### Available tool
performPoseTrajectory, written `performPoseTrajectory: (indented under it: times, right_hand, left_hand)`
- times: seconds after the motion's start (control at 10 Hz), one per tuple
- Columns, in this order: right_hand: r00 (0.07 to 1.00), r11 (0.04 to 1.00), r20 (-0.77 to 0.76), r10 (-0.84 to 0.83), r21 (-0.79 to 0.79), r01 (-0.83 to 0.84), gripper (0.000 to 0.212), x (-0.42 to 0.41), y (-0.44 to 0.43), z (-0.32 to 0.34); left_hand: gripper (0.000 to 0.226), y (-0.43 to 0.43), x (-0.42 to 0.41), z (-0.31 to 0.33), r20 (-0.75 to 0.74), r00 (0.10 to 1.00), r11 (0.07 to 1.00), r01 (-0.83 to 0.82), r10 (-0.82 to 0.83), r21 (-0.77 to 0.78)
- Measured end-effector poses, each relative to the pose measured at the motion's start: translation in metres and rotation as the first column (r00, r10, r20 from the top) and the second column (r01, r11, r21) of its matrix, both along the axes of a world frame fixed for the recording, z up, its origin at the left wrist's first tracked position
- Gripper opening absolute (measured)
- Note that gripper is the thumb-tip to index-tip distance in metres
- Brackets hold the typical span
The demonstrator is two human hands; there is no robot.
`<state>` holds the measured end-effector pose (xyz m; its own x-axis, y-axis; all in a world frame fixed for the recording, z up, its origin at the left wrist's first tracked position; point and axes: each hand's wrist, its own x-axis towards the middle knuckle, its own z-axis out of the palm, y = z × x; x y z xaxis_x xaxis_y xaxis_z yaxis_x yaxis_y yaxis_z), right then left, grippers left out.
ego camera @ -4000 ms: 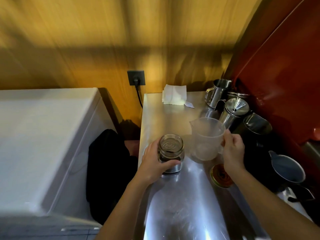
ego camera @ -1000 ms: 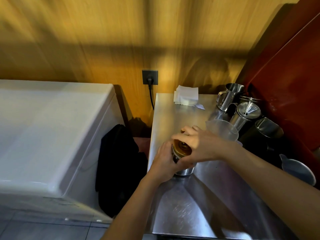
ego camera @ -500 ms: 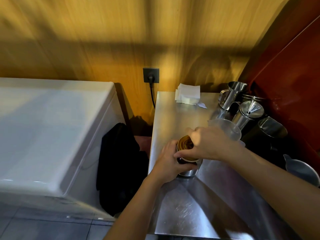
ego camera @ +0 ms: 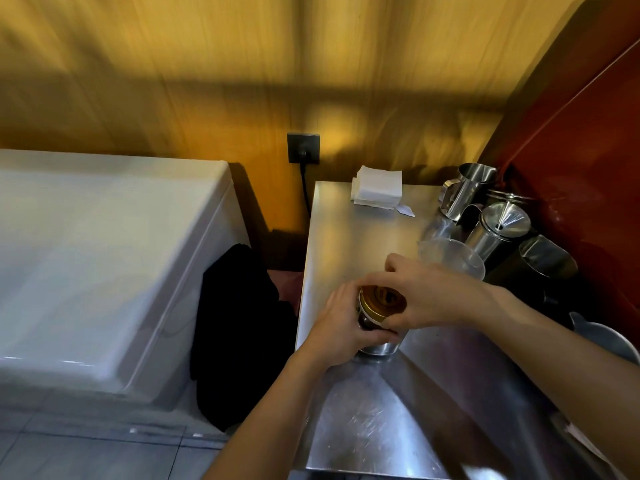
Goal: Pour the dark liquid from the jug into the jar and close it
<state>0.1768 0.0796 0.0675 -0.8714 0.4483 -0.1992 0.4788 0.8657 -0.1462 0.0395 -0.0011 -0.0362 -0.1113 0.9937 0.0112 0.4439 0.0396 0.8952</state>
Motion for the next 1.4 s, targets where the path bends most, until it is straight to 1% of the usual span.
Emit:
performPoseTrajectory:
  times: [0.1,0.2,0.3,0.4,0.5,0.6,0.7,0.8,1.0,1.1,1.2,1.3,1.4]
  right_hand:
    - [1.000,0.992,-0.029,0.006,0.127,-0.002,0.060,0.000,-0.003,-0.001]
    - [0.991,0.973,-0.013,0.135,0.188,-0.131,0.065,0.003,-0.002,-0.004]
    - [0.986,0.967,-0.018,0.168,0.198,-0.161,0.066,0.005,0.000,-0.007]
    - [0.990,0.972,-0.041,0.139,0.198,-0.128,0.061,0.000,-0.001,-0.012]
    - [0.993,0.974,-0.057,0.102,0.210,-0.088,0.061,-0.003,-0.004,-0.016]
    - [0.992,0.978,-0.101,0.072,0.201,-0.050,0.059,-0.002,-0.008,-0.019]
    - [0.990,0.982,-0.140,0.034,0.189,-0.007,0.058,-0.003,-0.011,-0.021]
    - [0.989,0.982,-0.146,-0.010,0.186,0.038,0.061,-0.004,-0.014,-0.023]
    - [0.977,0.973,-0.192,-0.093,0.190,0.130,0.065,-0.003,-0.018,-0.027]
    - [0.972,0.960,-0.206,-0.113,0.229,0.160,0.073,-0.001,-0.018,-0.028]
    - [0.952,0.968,-0.274,-0.135,0.167,0.185,0.079,0.001,-0.015,-0.028]
    - [0.892,0.966,-0.406,-0.200,0.070,0.249,0.071,0.006,-0.005,-0.025]
    - [0.865,0.955,-0.422,-0.273,-0.008,0.297,0.072,0.009,0.006,-0.021]
  left_hand:
    - [0.077,0.001,0.000,-0.001,0.012,1.000,1.000,-0.002,0.002,-0.004]
    - [0.079,0.003,-0.008,0.000,0.034,0.998,0.998,0.060,-0.060,-0.007]
    - [0.075,0.004,-0.013,0.002,-0.017,0.994,0.993,0.110,-0.111,-0.039]
    - [0.071,0.001,-0.009,0.001,-0.060,0.996,0.998,0.062,-0.063,-0.028]
    - [0.067,-0.007,0.001,-0.003,-0.058,0.998,0.999,-0.033,0.034,0.018]
    - [0.066,-0.014,0.011,-0.007,-0.019,0.993,0.992,-0.115,0.116,0.052]
    - [0.068,-0.018,0.019,-0.007,0.003,0.985,0.984,-0.174,0.174,0.042]
    - [0.073,-0.022,0.025,-0.008,0.013,0.975,0.974,-0.220,0.220,0.056]
    - [0.073,-0.025,0.027,0.000,0.091,0.969,0.973,-0.232,0.230,0.007]
    - [0.082,-0.024,0.025,0.005,0.042,0.976,0.976,-0.213,0.215,-0.054]
    - [0.089,-0.028,0.013,0.015,-0.022,0.991,0.989,-0.135,0.134,-0.052]
    - [0.082,-0.033,-0.003,0.027,0.054,0.993,0.994,-0.108,0.108,-0.011]
    - [0.075,-0.026,-0.012,0.042,-0.097,0.970,0.973,-0.216,0.224,0.081]
